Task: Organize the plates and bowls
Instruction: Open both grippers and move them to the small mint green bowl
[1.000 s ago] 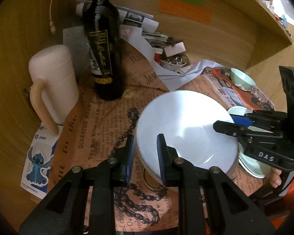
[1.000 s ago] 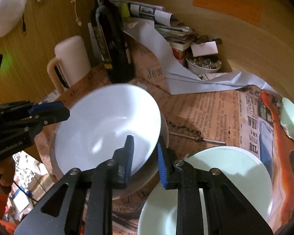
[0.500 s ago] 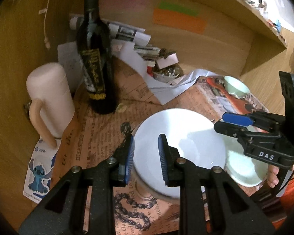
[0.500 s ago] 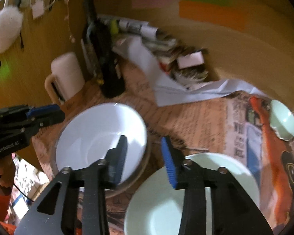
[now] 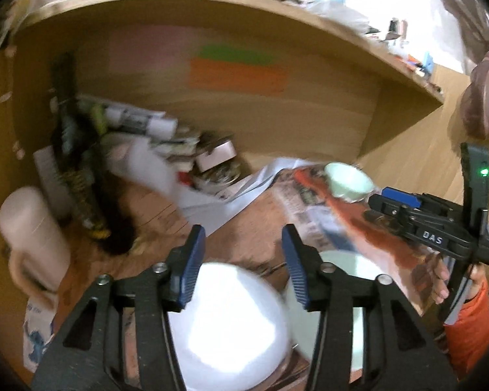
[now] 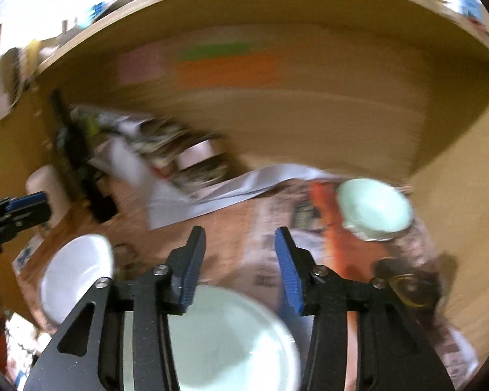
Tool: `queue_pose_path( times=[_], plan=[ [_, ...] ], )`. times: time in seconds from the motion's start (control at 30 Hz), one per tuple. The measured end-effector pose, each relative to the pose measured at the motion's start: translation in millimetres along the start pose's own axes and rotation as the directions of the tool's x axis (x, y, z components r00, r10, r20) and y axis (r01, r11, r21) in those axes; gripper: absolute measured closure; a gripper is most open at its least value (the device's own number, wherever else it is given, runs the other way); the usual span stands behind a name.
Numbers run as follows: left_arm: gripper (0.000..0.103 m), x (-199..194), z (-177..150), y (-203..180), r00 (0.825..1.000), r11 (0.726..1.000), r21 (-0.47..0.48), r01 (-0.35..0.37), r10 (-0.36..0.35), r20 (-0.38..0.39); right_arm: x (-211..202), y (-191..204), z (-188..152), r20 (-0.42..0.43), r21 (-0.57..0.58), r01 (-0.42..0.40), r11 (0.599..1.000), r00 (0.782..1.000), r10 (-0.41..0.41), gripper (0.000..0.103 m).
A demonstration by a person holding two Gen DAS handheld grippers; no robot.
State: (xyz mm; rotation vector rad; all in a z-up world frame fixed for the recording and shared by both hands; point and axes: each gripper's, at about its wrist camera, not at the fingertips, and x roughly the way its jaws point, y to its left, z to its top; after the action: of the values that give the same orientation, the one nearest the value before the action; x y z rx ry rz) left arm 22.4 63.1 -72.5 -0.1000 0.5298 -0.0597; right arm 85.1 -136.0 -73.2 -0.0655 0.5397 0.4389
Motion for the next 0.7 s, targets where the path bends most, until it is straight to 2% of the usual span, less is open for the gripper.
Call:
queue_pose_path(
  times=[0.2,0.33,0.57,0.7],
  plan=[
    [0.050,28.7,25.7,-37.1,0.999,0.998,0.049,0.050,-0.049,-0.021,4.8,-63.0,9.0,-0.001,0.086,0.111,0.990,0.994,-0.112,0.057],
    [0.048,56.8,39.5,-59.7,0.995,0.994,0.072,0.079,-0.074,-0.066,17.1,-98.8,12.7,-0.020,0.142,0.173,0.975,0.985,-0.172,0.057],
    [0.048,112.0,54.0,-83.1,0.991,0.994,0.104,0.037,-0.023,-0.129,55.0,-145.2,12.5,-0.093,0.203,0.239,0.950,0.970,-0.224,0.057],
    [0.048,150.5,59.8,-89.4,0.976,0.994,0.099,0.048,-0.026,-0.214,80.0,-167.7,9.2,-0.139,0.249,0.254,0.935,0.964,-0.225,0.057]
  ],
)
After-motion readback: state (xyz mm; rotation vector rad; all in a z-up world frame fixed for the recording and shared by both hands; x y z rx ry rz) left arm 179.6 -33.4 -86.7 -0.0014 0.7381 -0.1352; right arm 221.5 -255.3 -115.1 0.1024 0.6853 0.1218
